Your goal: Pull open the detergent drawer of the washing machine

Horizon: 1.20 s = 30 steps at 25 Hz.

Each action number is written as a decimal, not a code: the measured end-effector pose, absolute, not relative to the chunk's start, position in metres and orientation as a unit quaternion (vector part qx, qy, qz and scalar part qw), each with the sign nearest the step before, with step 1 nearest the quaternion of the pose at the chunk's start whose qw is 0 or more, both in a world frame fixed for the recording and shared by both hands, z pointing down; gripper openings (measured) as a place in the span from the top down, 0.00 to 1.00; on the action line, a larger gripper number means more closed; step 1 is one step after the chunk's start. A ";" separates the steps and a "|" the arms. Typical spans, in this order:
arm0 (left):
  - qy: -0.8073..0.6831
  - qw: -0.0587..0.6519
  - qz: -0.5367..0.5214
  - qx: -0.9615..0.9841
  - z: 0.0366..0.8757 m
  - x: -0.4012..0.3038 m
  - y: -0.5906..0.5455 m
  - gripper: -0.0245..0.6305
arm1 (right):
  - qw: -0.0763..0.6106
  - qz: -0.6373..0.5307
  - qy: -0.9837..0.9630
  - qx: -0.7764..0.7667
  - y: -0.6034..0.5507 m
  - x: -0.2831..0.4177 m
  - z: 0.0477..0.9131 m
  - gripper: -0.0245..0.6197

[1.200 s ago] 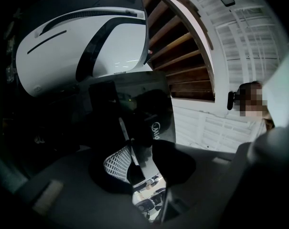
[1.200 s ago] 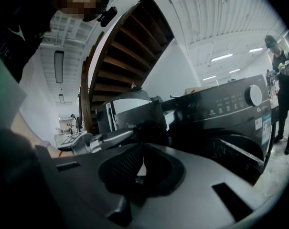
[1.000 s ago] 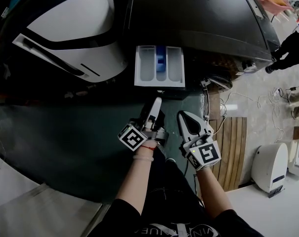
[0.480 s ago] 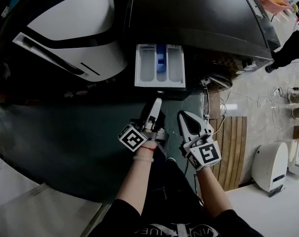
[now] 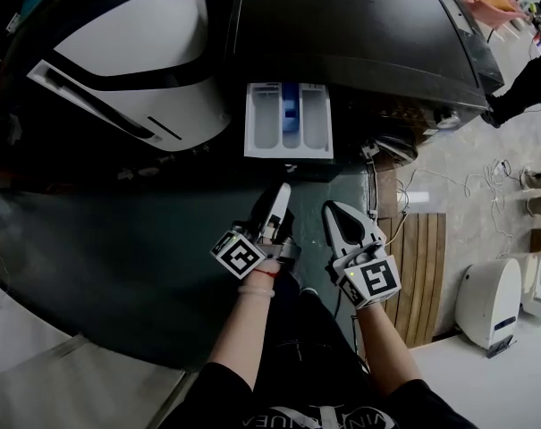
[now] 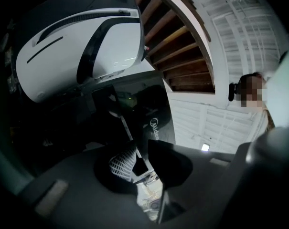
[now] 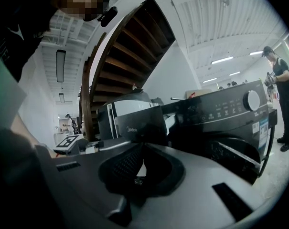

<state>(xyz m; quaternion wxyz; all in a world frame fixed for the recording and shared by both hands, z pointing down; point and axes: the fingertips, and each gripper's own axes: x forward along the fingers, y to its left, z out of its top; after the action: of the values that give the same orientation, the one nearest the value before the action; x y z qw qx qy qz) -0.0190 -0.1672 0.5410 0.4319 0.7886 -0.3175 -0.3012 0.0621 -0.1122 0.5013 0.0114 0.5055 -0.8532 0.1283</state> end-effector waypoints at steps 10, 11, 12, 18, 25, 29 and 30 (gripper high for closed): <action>-0.397 0.317 -0.144 0.849 0.520 -0.039 -0.146 0.95 | 0.019 0.094 -0.860 0.502 -0.110 0.064 0.467 0.95; -0.404 0.299 -0.127 0.855 0.515 -0.042 -0.146 0.95 | 0.018 0.090 -0.861 0.501 -0.110 0.064 0.461 0.95; -0.409 0.282 -0.109 0.861 0.510 -0.044 -0.145 0.95 | 0.018 0.085 -0.862 0.499 -0.110 0.064 0.456 0.95; -0.423 0.204 -0.048 0.881 0.469 -0.054 -0.137 0.95 | 0.019 0.062 -0.868 0.492 -0.104 0.061 0.428 0.95; -0.429 0.171 -0.037 0.886 0.429 -0.065 -0.124 0.95 | 0.019 0.044 -0.872 0.487 -0.093 0.059 0.394 0.95; -0.433 0.151 -0.023 0.888 0.411 -0.068 -0.114 0.95 | 0.020 0.042 -0.875 0.482 -0.084 0.057 0.383 0.95; -0.436 0.144 -0.018 0.888 0.407 -0.069 -0.112 0.95 | 0.021 0.041 -0.876 0.481 -0.081 0.057 0.379 0.95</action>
<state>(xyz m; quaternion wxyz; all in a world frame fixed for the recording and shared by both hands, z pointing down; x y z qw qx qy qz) -0.0691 -0.1119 0.4071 0.1441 0.8883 -0.4356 -0.0184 0.0569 -0.0814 0.3794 0.0213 0.4809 -0.8756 0.0413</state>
